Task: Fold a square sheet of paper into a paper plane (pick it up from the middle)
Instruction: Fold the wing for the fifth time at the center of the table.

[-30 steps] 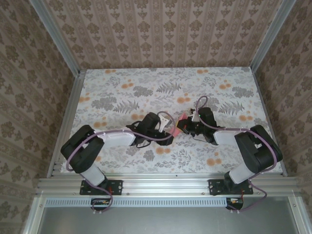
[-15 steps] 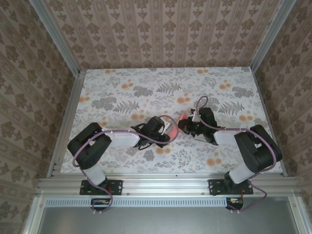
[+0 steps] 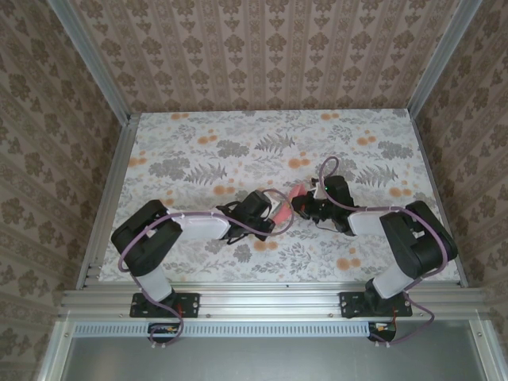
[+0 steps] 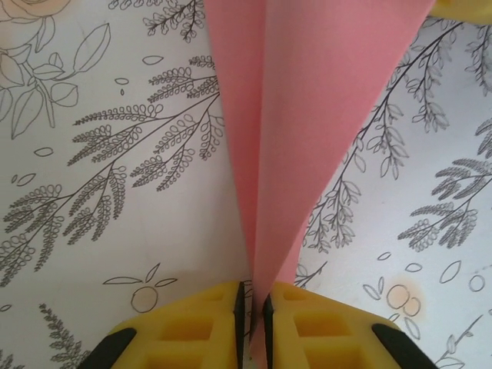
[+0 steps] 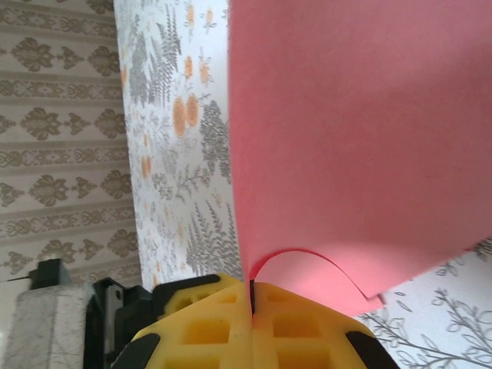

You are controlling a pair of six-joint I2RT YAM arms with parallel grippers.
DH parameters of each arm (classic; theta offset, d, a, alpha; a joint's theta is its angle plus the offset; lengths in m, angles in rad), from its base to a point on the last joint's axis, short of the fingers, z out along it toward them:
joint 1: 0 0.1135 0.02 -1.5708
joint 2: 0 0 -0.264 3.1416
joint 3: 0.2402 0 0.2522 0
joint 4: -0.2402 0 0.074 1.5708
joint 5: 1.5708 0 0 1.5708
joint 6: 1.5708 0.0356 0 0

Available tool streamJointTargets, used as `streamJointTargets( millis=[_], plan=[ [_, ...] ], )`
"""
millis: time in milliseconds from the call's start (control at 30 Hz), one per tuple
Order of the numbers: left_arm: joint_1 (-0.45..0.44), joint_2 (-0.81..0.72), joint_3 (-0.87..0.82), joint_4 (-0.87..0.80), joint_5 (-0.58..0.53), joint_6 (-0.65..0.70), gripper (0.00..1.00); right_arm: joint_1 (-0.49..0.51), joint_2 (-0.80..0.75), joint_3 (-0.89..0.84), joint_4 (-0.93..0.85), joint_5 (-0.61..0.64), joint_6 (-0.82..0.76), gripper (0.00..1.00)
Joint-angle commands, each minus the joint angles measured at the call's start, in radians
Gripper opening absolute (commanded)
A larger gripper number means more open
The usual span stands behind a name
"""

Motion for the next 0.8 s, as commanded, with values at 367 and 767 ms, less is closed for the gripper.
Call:
streamJointTargets(
  millis=[367,767],
  plan=[
    [0.111,-0.132,-0.039,0.047,0.316,-0.083,0.50,-0.010,0.091,0.036,-0.073,-0.005,-0.117,0.00],
    [0.221,-0.026,0.005,0.168,0.499,-0.301,0.32,-0.027,0.108,0.069,-0.131,-0.031,-0.168,0.00]
  ],
)
